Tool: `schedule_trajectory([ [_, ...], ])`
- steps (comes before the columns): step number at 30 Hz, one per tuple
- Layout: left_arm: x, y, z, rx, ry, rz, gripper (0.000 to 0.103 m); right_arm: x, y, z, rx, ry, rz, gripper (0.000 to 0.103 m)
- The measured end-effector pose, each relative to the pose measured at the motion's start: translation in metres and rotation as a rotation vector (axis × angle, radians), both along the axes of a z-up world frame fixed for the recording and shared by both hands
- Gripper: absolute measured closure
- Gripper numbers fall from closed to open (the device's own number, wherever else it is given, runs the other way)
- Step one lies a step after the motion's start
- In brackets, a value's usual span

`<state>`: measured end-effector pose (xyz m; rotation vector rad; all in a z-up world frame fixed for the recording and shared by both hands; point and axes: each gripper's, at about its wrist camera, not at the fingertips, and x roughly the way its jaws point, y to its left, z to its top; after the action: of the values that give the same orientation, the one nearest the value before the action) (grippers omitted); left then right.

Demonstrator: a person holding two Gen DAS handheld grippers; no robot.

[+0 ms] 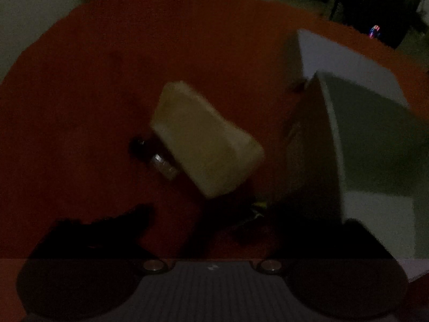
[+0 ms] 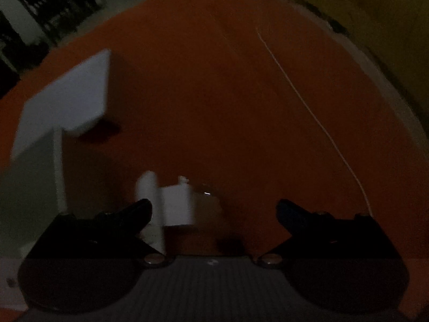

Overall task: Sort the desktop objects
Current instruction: 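Close the right tool around the clear glass cup and lift it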

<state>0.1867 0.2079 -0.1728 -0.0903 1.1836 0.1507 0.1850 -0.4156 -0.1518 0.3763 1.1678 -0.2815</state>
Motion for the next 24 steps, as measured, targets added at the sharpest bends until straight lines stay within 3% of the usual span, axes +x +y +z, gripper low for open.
schedule_trajectory([
  [5, 0.002, 0.011, -0.024, 0.005, 0.054, -0.004, 0.033, 0.001, -0.012, -0.029, 0.083, 0.042, -0.028, 0.012],
  [9, 0.003, 0.017, -0.032, -0.019, 0.068, -0.006, 0.035, 0.001, -0.002, -0.042, 0.080, 0.061, 0.003, 0.029],
  [11, 0.001, 0.017, -0.029, -0.022, 0.034, -0.026, 0.037, 0.002, 0.005, -0.050, 0.117, 0.075, 0.006, 0.034],
  [15, 0.002, 0.019, -0.035, -0.041, 0.054, -0.036, 0.056, 0.005, 0.014, -0.065, 0.111, 0.091, 0.002, 0.045],
  [21, 0.003, 0.017, -0.048, -0.003, 0.073, -0.045, 0.062, 0.004, 0.015, -0.073, 0.114, 0.058, -0.039, 0.052],
  [24, 0.004, 0.017, -0.052, -0.031, 0.072, -0.055, 0.075, 0.004, 0.015, -0.073, 0.103, 0.041, -0.039, 0.052],
])
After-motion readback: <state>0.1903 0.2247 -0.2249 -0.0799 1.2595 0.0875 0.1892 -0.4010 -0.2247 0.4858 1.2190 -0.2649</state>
